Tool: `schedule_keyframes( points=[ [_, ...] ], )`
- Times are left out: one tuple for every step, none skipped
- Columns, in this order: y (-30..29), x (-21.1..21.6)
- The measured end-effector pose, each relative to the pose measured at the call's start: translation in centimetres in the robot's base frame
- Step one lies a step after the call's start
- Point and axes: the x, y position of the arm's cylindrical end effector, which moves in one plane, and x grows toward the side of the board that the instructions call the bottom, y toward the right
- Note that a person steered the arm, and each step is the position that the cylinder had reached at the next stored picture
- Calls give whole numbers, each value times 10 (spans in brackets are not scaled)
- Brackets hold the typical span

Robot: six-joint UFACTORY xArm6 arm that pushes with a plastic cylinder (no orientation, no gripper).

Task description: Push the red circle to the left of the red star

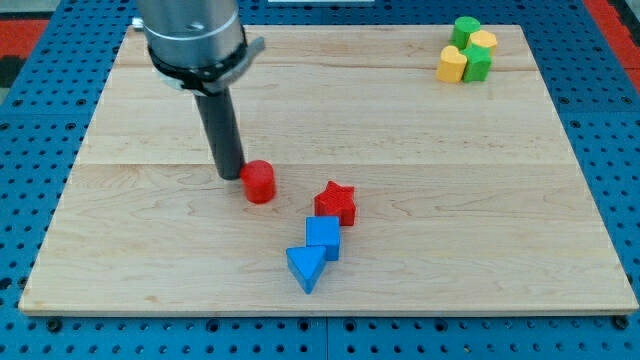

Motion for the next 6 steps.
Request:
schedule_keyframes(
  points=[
    [20, 19],
    [19, 35],
    [18, 42],
    [-20, 30],
    [-4, -2],
    [31, -4]
  ],
)
